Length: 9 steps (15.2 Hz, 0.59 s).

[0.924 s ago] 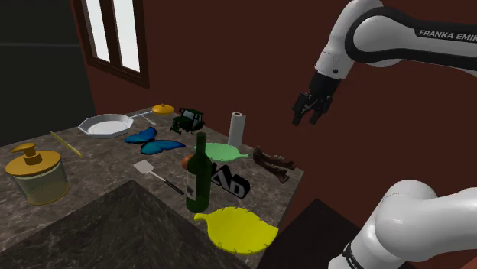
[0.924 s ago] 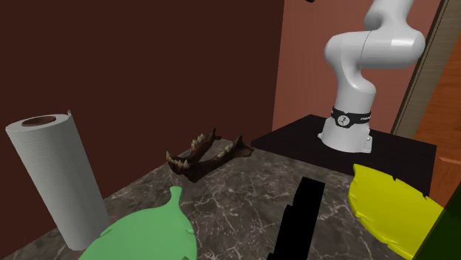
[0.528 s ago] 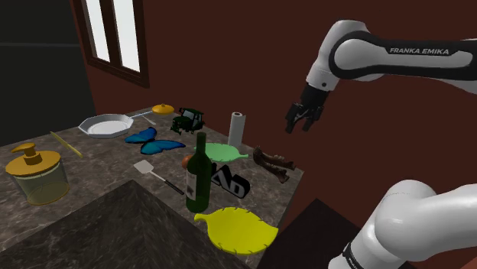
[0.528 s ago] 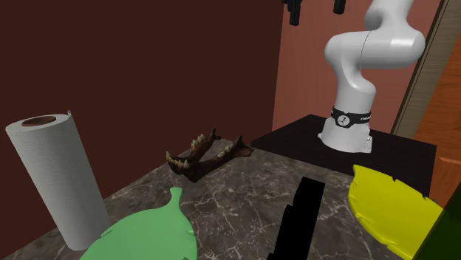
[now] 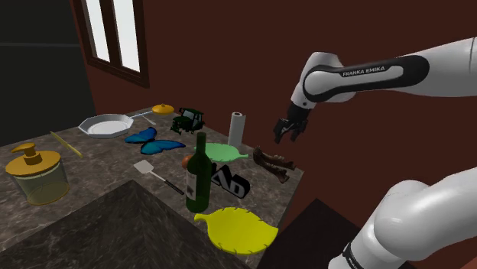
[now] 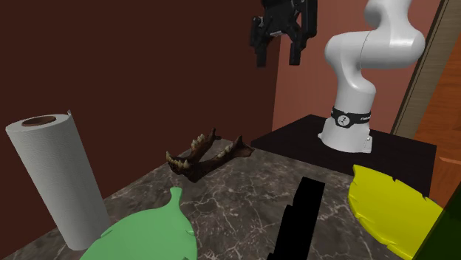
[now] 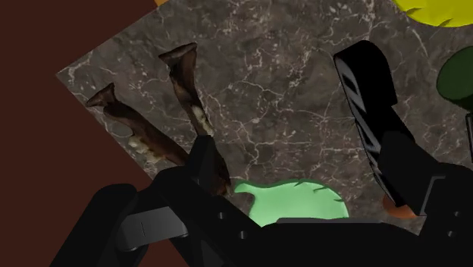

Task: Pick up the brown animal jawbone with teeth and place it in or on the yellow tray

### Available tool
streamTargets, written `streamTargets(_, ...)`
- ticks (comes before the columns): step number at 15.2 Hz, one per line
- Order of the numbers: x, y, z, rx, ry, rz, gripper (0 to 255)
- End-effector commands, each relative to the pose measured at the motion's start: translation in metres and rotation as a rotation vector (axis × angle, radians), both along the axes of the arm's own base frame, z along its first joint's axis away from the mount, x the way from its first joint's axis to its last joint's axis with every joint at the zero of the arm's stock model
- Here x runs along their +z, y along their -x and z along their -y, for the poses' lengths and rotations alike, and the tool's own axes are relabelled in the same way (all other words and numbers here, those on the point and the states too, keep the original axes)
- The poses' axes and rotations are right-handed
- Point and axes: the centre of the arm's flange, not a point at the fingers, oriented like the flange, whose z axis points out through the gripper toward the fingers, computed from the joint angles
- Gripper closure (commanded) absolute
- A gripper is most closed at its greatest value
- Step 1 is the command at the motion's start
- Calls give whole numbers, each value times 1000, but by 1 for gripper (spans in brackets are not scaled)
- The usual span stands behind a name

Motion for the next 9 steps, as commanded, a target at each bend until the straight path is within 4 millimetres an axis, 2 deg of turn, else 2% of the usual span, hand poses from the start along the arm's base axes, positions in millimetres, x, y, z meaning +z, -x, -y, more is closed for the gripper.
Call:
streamTargets(1,-21,-13,11,-4,2,1,0)
streamTargets(9,-105,-62,50,-20,5,-4,0)
